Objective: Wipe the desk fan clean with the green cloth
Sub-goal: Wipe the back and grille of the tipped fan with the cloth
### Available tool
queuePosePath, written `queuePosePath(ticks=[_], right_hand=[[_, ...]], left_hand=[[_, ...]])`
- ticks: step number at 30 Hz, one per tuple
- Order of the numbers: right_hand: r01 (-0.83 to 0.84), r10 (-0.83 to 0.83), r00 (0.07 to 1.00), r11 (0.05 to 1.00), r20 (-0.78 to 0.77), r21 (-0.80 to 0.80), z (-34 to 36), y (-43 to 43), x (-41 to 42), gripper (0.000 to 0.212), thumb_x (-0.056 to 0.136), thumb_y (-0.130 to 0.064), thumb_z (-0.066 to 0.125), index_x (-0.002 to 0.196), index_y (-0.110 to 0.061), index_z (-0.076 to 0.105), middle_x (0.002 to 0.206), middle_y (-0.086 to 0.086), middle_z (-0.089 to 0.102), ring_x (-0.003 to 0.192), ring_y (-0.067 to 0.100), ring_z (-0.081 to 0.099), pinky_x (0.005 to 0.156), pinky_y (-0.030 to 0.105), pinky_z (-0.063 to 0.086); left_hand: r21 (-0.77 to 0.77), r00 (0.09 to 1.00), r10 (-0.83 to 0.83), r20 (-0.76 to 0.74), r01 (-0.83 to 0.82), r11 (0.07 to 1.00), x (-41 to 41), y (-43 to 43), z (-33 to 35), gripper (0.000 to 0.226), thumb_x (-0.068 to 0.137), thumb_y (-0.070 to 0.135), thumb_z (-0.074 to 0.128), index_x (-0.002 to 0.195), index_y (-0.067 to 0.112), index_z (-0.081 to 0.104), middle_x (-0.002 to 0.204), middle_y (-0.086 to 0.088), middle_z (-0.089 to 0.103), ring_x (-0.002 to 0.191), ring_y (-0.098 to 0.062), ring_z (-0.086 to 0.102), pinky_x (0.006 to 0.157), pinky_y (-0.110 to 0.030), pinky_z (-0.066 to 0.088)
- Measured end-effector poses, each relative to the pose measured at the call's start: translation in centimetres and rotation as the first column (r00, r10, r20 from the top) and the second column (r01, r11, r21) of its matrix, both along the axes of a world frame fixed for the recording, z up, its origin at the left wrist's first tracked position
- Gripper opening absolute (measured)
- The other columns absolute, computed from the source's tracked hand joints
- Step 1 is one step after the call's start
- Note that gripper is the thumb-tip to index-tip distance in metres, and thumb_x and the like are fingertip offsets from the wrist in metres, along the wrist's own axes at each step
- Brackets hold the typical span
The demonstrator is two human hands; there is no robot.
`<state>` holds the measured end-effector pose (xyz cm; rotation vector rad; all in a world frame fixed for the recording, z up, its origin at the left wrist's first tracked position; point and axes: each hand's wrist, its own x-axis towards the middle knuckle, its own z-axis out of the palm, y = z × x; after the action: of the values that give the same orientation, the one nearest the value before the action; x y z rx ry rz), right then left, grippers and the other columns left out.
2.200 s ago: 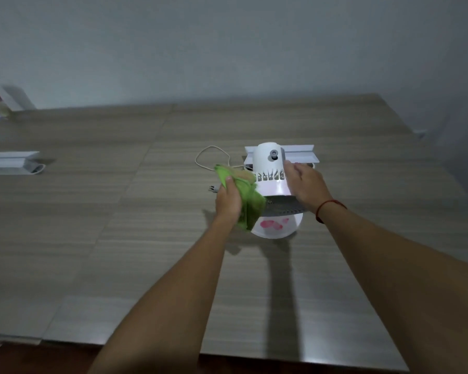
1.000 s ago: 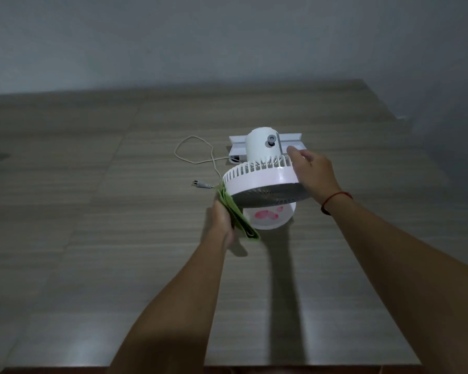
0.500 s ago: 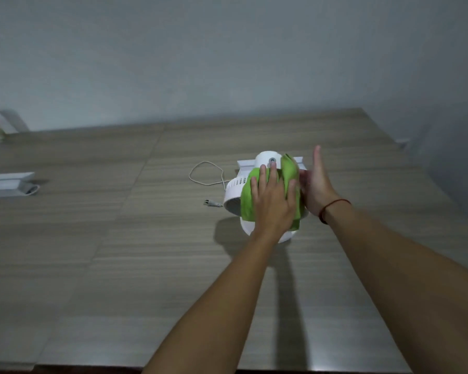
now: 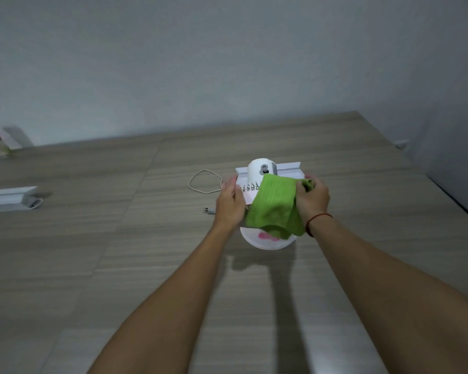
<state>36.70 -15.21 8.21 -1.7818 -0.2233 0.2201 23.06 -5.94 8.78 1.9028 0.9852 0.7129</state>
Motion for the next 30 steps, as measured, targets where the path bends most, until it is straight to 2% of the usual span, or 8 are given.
queuePosePath(ticks=[5, 9, 12, 14, 17, 21, 25, 30], right_hand=[[-0.191, 0.286, 0.882, 0.944, 0.375, -0.271, -0.8, 0.3, -3.3, 0.073, 0.087, -0.054, 0.052, 0.150, -0.029, 0.024, 0.163, 0.012, -0.001, 0.151, 0.029, 0.002, 0.119, 0.042, 0.012], [-0.175, 0.423, 0.668, 0.889, 0.612, -0.423, -2.3, -0.4, -2.6, 0.062, 0.088, -0.055, 0.034, 0.144, -0.029, 0.040, 0.163, 0.008, 0.012, 0.150, 0.031, 0.008, 0.120, 0.044, 0.012], [-0.196, 0.264, 0.874, 0.960, 0.408, -0.200, -3.2, 0.4, -1.3, 0.051, 0.095, -0.040, 0.033, 0.136, -0.017, 0.053, 0.153, 0.011, 0.038, 0.143, 0.030, 0.032, 0.118, 0.041, 0.026], [-0.122, 0.121, 0.991, 0.992, 0.061, 0.017, -3.5, 0.3, -0.4, 0.047, 0.097, -0.037, 0.036, 0.125, -0.009, 0.060, 0.134, 0.018, 0.057, 0.122, 0.031, 0.053, 0.101, 0.034, 0.042], [-0.039, 0.047, 0.951, 0.999, -0.307, 0.030, -3.6, -0.1, 0.7, 0.048, 0.099, -0.036, 0.035, 0.119, -0.002, 0.061, 0.124, 0.022, 0.062, 0.112, 0.035, 0.058, 0.094, 0.034, 0.044], [-0.029, 0.032, 0.999, 0.994, 0.027, -0.109, -1.8, 1.3, -0.8, 0.053, 0.094, -0.043, 0.031, 0.113, -0.006, 0.064, 0.117, 0.021, 0.065, 0.114, 0.038, 0.056, 0.098, 0.044, 0.046], [-0.161, 0.237, 0.866, 0.966, 0.440, -0.204, -1.4, 1.8, -2.1, 0.046, 0.096, -0.034, 0.040, 0.134, -0.012, 0.055, 0.141, 0.005, 0.055, 0.140, 0.024, 0.037, 0.113, 0.043, 0.034], [-0.136, 0.133, 0.981, 0.990, 0.140, 0.018, -2.9, 0.6, 0.2, 0.039, 0.099, -0.032, 0.040, 0.106, -0.004, 0.066, 0.101, 0.013, 0.067, 0.096, 0.025, 0.060, 0.080, 0.030, 0.044]], left_hand=[[-0.042, 0.997, 0.035, 0.064, -0.032, 0.999, 0.8, 0.2, -0.8, 0.045, 0.100, 0.024, 0.043, 0.140, 0.003, 0.046, 0.154, -0.011, 0.037, 0.145, -0.018, 0.030, 0.120, -0.028, 0.020], [0.001, 0.995, 0.049, 0.088, -0.049, 0.999, 1.0, 0.5, -1.5, 0.045, 0.099, 0.026, 0.046, 0.138, 0.004, 0.049, 0.152, -0.011, 0.040, 0.145, -0.018, 0.030, 0.121, -0.030, 0.021], [-0.003, 0.994, 0.064, 0.090, -0.064, 0.998, 1.4, 0.7, -1.6, 0.044, 0.099, 0.024, 0.046, 0.139, 0.004, 0.048, 0.153, -0.011, 0.038, 0.146, -0.017, 0.028, 0.119, -0.026, 0.018], [-0.011, 0.995, 0.062, 0.082, -0.061, 0.998, 1.5, 0.8, -1.5, 0.045, 0.099, 0.025, 0.046, 0.140, 0.005, 0.047, 0.154, -0.010, 0.036, 0.147, -0.016, 0.026, 0.119, -0.026, 0.017], [-0.008, 0.996, 0.051, 0.072, -0.050, 0.999, 1.6, 0.5, -1.5, 0.046, 0.100, 0.027, 0.043, 0.142, 0.007, 0.044, 0.156, -0.008, 0.033, 0.149, -0.017, 0.021, 0.121, -0.029, 0.016], [-0.010, 0.985, 0.132, 0.114, -0.132, 0.991, 2.1, -0.2, -1.7, 0.044, 0.101, 0.025, 0.041, 0.141, 0.007, 0.045, 0.156, -0.009, 0.034, 0.150, -0.016, 0.018, 0.120, -0.027, 0.016], [0.030, 0.980, 0.176, 0.090, -0.179, 0.983, 2.5, -0.1, -2.1, 0.043, 0.101, 0.026, 0.040, 0.139, 0.009, 0.048, 0.154, -0.008, 0.038, 0.148, -0.016, 0.024, 0.118, -0.026, 0.019], [0.061, 0.982, 0.178, 0.069, -0.182, 0.981, 2.4, 0.7, -2.5, 0.043, 0.100, 0.025, 0.041, 0.138, 0.010, 0.050, 0.153, -0.010, 0.039, 0.146, -0.017, 0.029, 0.119, -0.029, 0.022]])
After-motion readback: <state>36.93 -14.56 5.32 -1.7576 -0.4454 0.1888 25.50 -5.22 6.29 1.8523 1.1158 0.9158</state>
